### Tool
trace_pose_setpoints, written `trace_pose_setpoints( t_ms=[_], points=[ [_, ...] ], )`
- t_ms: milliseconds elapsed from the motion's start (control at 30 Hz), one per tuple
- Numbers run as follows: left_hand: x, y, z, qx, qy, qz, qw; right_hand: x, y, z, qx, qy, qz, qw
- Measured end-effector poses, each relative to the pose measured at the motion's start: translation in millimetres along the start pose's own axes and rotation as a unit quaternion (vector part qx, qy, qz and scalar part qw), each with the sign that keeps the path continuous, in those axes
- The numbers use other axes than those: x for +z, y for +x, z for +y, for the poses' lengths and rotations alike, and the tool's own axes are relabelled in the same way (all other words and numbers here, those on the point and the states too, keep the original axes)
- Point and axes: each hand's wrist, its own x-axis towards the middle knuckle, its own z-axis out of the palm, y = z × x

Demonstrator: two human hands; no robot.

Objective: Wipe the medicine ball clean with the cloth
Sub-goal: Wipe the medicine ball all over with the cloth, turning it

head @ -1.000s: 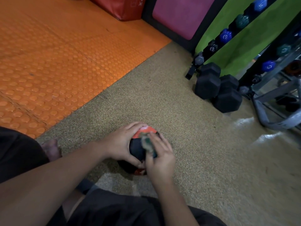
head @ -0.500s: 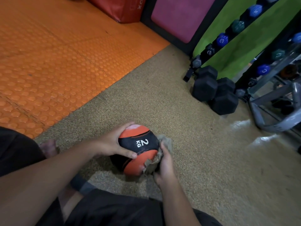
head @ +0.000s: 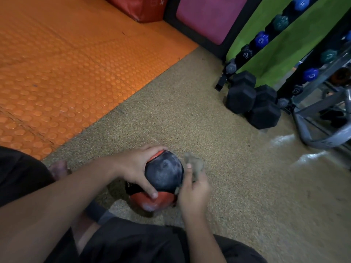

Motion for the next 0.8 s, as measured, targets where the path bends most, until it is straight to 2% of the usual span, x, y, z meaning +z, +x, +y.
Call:
trace_pose_setpoints(
  t_ms=[67, 133, 200, 233, 267, 300, 333, 367, 400, 433, 467, 500, 533, 567, 600, 667, 800],
  points=[
    [4, 4, 3, 0.022, 0.016, -0.007, 1.000, 10, -21, -10, -0.148, -0.138, -0.071, 0.977],
    [5, 5, 2, 0.040, 0.019, -0.009, 0.999, 12, -33, -11, -0.243, -0.202, -0.107, 0.943],
    [4, 2, 0, 0.047, 0.014, -0.003, 0.999, 7, -21, -2, -0.242, -0.192, -0.139, 0.941],
    [4, 1, -1, 0.047, 0.010, 0.001, 0.999, 5, -10, 8, -0.183, -0.158, -0.151, 0.959],
    [4, -1, -1, 0.046, 0.007, 0.002, 0.999, 5, 5, 13, -0.054, -0.085, -0.153, 0.983],
    [4, -4, -2, 0.041, 0.004, -0.001, 0.999, 6, 20, 15, 0.125, 0.030, -0.142, 0.981],
    [4, -7, -3, 0.035, 0.004, -0.007, 0.999, 9, 30, 15, 0.270, 0.142, -0.136, 0.943],
    [3, -9, -4, 0.033, 0.008, -0.013, 0.999, 13, 33, 15, 0.340, 0.206, -0.128, 0.908],
    [3, -11, -5, 0.034, 0.012, -0.017, 0.999, 15, 29, 9, 0.338, 0.230, -0.118, 0.905],
    [2, -10, -6, 0.036, 0.010, -0.015, 0.999, 19, 20, 1, 0.274, 0.209, -0.107, 0.933],
    [1, -10, -8, 0.038, -0.001, -0.009, 0.999, 21, 6, -9, 0.165, 0.153, -0.098, 0.969],
    [0, -8, -11, 0.041, -0.012, -0.004, 0.999, 22, -13, -17, 0.037, 0.076, -0.110, 0.990],
    [0, -5, -15, 0.046, -0.020, -0.002, 0.999, 21, -33, -26, -0.082, -0.021, -0.147, 0.986],
    [-1, -4, -18, 0.054, -0.021, -0.001, 0.998, 21, -48, -28, -0.166, -0.108, -0.183, 0.963],
    [-2, -2, -21, 0.064, -0.020, -0.004, 0.998, 19, -55, -28, -0.214, -0.166, -0.211, 0.939],
    [-1, -4, -23, 0.069, -0.019, -0.001, 0.997, 14, -44, -24, -0.229, -0.208, -0.233, 0.922],
    [4, -7, -19, 0.020, -0.035, 0.021, 0.999, 18, -15, -28, -0.135, -0.166, -0.195, 0.957]
  ],
)
